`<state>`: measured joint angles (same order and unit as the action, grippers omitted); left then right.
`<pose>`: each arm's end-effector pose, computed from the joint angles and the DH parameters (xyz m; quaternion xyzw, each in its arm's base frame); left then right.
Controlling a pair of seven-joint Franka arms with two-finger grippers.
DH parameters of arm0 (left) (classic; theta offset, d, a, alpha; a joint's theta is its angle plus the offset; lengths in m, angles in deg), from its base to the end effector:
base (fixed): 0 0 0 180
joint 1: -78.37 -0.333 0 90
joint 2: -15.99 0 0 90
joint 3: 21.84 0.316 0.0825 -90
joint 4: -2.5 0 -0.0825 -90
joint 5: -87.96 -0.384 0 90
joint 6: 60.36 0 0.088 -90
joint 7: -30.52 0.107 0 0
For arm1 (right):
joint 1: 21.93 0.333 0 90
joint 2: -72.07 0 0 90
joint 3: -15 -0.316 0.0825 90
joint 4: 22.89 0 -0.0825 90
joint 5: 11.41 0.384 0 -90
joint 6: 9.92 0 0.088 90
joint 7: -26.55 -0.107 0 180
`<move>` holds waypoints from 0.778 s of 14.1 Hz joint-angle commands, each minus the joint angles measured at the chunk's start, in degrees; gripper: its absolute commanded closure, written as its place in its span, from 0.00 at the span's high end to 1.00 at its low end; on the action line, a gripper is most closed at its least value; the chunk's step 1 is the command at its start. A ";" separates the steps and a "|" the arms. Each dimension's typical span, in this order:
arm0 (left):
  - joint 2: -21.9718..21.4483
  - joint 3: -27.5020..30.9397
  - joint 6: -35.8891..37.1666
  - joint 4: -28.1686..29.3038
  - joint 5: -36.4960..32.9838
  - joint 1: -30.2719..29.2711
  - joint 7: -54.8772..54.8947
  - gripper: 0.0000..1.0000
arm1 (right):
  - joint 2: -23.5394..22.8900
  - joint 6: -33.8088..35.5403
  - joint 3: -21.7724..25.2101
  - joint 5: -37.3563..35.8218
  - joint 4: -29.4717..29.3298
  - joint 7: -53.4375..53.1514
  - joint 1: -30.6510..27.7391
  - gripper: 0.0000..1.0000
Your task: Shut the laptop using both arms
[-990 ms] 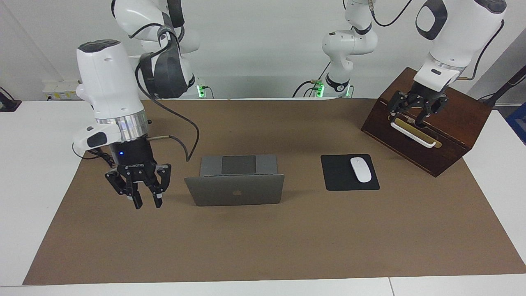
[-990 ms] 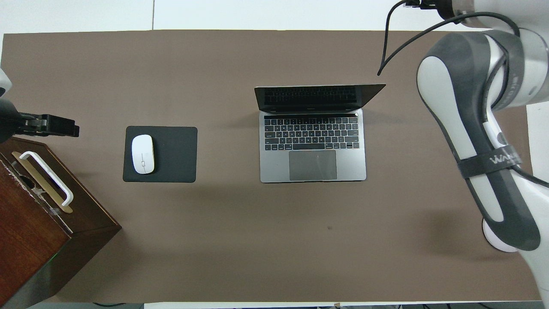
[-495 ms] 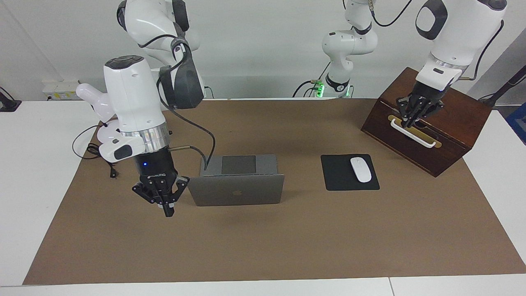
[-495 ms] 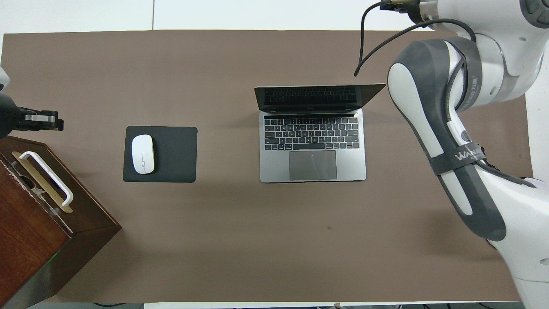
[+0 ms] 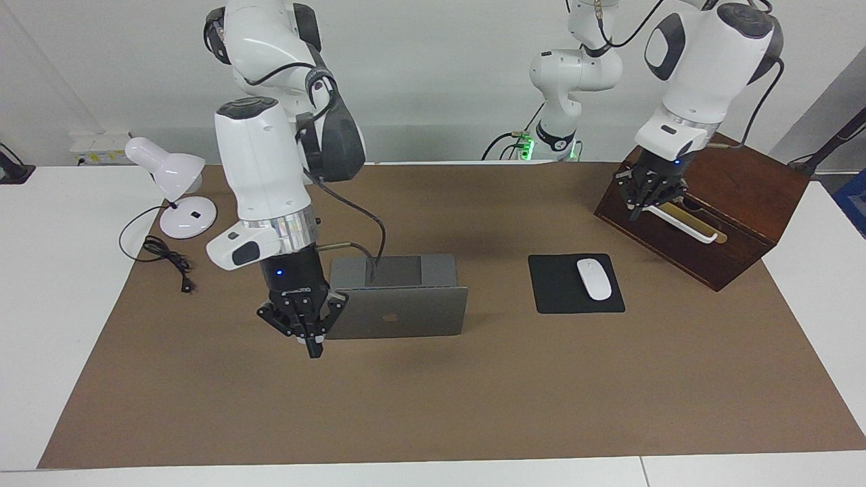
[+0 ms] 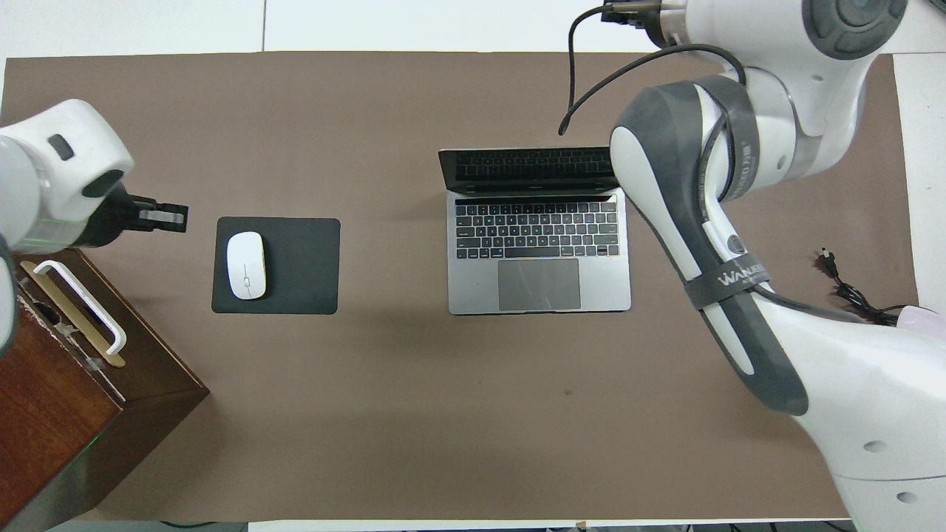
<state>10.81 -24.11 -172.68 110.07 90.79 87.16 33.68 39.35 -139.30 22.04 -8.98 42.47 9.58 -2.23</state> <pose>0.5406 -0.1097 0.5631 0.9892 -0.1160 0.0848 0.0277 0.7367 0.1957 0.5384 -0.9620 0.0264 -0.2651 0.0599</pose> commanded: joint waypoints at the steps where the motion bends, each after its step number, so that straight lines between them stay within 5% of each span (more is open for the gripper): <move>1: -6.32 0.60 -10.42 11.92 0.24 3.75 -2.26 0.00 | -3.22 4.37 1.74 -1.02 -4.44 -4.11 2.35 0.00; 5: -10.99 0.60 -25.28 23.80 0.25 8.68 -3.24 0.00 | -4.55 13.95 2.01 -0.05 -6.47 -5.45 3.50 0.00; 11: -12.23 0.60 -37.86 30.06 0.25 14.04 -3.33 0.00 | -4.55 21.70 1.92 3.81 -6.47 -5.45 4.02 0.00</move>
<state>0.48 -24.29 -206.33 136.76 90.94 99.18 30.75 36.09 -119.89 23.32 -6.78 38.27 5.33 1.42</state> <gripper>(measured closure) 0.991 0.991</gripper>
